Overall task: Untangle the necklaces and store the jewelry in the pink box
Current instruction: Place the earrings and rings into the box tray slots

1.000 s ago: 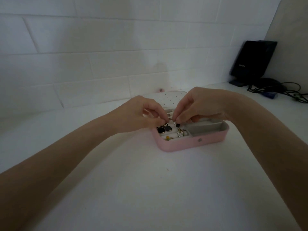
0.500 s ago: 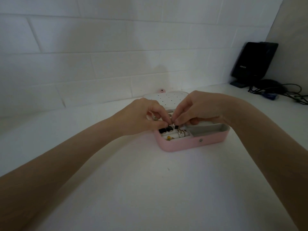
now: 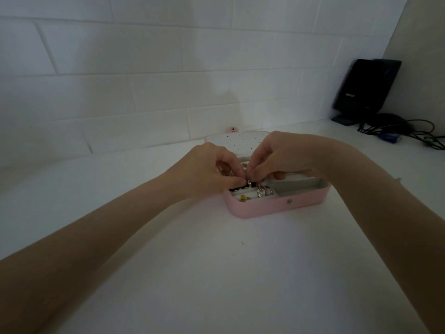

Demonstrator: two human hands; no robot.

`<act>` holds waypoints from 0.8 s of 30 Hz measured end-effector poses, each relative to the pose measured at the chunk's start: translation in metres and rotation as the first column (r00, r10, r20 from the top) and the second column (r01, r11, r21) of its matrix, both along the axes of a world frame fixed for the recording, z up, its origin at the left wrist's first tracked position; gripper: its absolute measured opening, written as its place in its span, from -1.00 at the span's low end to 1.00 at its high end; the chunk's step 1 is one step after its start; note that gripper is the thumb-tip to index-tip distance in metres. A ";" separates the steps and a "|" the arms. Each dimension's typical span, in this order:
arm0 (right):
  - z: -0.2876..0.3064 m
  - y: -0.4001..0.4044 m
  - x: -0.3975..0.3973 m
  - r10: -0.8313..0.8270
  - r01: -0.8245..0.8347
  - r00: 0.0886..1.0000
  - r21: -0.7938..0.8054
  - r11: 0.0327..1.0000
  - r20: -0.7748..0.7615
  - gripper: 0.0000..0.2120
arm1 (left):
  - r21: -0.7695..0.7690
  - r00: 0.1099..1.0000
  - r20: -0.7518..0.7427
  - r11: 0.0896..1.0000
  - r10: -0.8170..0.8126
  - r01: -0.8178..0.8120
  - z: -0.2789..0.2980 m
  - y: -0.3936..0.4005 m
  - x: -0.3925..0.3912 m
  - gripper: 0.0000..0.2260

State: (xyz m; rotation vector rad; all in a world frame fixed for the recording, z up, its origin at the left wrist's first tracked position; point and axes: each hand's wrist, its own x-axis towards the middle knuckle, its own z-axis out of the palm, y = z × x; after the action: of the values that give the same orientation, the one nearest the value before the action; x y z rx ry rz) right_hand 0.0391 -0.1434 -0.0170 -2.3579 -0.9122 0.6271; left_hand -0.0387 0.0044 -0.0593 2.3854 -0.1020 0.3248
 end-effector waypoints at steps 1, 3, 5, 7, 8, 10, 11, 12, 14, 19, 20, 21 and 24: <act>0.000 0.001 0.000 0.001 0.000 1.000 -0.016 1.000 0.018 -0.95 | 0.001 1.000 -0.008 1.000 0.004 -0.004 0.000 0.000 0.000 -0.84; 0.000 0.003 0.000 0.005 -0.003 0.999 -0.044 0.999 0.052 -0.96 | 0.005 1.000 -0.021 1.000 0.008 -0.007 0.001 -0.001 0.000 -0.84; 0.000 0.004 -0.001 0.012 -0.007 0.997 -0.071 0.997 0.075 -0.95 | 0.006 1.000 -0.028 1.000 0.003 -0.003 0.003 -0.001 0.000 -0.84; 0.000 0.005 0.000 0.014 -0.008 0.997 -0.076 0.997 0.079 -0.93 | 0.004 0.999 -0.034 1.000 -0.007 0.008 0.004 -0.001 0.000 -0.85; 0.000 0.005 0.000 0.019 -0.012 0.996 -0.078 0.997 0.084 -0.92 | 0.002 0.999 -0.036 1.000 -0.012 0.012 0.004 0.000 0.000 -0.85; 0.000 0.006 0.000 0.041 -0.031 0.993 -0.095 0.995 0.107 -0.87 | 0.001 0.999 -0.038 1.000 -0.017 0.017 0.004 0.000 0.000 -0.84; 0.000 0.007 0.000 0.046 -0.034 0.992 -0.101 0.994 0.121 -0.85 | 0.003 0.999 -0.038 1.000 -0.019 0.019 0.004 0.000 0.000 -0.84; -0.001 0.008 0.000 0.045 -0.031 0.990 -0.102 0.994 0.131 -0.85 | 0.005 0.999 -0.038 1.000 -0.022 0.022 0.004 0.000 0.000 -0.85; -0.001 0.009 0.001 0.039 -0.024 0.988 -0.104 0.994 0.150 -0.87 | 0.008 0.999 -0.036 1.000 -0.026 0.026 0.003 0.001 0.000 -0.88; 0.000 0.007 0.002 0.056 -0.041 0.989 -0.120 0.992 0.133 -0.90 | 0.009 0.999 -0.039 1.000 -0.021 0.022 0.003 0.001 0.001 -0.88; 0.001 0.006 0.003 0.059 -0.048 0.992 -0.108 0.993 0.109 -0.92 | 0.005 0.999 -0.039 1.000 -0.020 0.020 0.003 0.001 0.001 -0.89; 0.002 0.004 0.004 0.061 -0.055 0.995 -0.084 0.995 0.077 -0.91 | 0.001 0.999 -0.040 1.000 -0.018 0.018 0.003 0.001 0.001 -0.89; 0.002 0.000 0.005 0.075 -0.075 0.997 -0.015 0.997 0.009 -0.87 | -0.001 0.999 -0.041 1.000 -0.018 0.018 0.003 0.001 0.001 -0.91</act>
State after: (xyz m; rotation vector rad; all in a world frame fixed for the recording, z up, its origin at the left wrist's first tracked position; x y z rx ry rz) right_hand 0.0443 -0.1438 -0.0147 -2.3505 -1.0074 0.6546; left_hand -0.0376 0.0052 -0.0558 2.3875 -0.1041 0.2667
